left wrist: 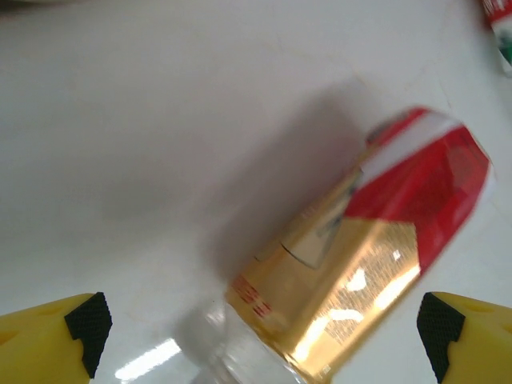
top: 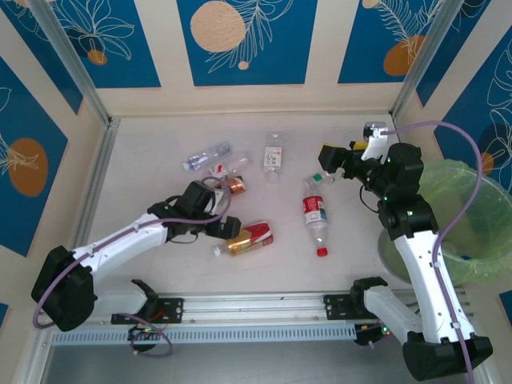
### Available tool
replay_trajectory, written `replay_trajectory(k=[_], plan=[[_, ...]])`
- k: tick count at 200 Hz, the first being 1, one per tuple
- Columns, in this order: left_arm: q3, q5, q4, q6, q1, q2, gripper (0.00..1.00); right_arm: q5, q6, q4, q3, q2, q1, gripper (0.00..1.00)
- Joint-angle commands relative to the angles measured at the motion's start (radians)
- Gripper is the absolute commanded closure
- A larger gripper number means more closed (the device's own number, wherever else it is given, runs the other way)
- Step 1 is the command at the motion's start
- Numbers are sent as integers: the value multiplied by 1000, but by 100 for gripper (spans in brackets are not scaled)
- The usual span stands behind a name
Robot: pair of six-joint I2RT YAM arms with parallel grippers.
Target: Put the plastic bottles in the bin
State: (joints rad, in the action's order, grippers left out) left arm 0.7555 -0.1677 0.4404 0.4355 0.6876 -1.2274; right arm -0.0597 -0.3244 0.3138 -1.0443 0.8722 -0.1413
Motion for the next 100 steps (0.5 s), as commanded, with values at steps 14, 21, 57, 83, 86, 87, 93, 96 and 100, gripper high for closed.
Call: replay_trajectory(k=[14,21,57,83,86,87,93,96,100], plan=[[-56,-9,-51,-30,88,10,0,39,31,-27,13,5,-26,2],[-65,0,-56,-38,103,-5,0,46,34,-24,13,6,-31,2],[-94,130,-79,-85,190,-74,0,74,51,3,9,5,-47,2],[-109,158,-125,-129,221,-130,0,92,65,21,5,-2,-56,2],[-110,160,-133,-133,224,-136,0,93,67,23,5,-3,-57,2],[-110,161,-134,-135,224,-137,0,93,66,22,5,-3,-57,2],[-108,163,-145,-143,233,-149,0,95,68,25,4,-5,-58,2],[-108,162,-152,-147,237,-155,0,96,70,25,4,-5,-58,2],[-108,158,-160,-153,241,-160,0,95,71,26,4,-6,-59,2]])
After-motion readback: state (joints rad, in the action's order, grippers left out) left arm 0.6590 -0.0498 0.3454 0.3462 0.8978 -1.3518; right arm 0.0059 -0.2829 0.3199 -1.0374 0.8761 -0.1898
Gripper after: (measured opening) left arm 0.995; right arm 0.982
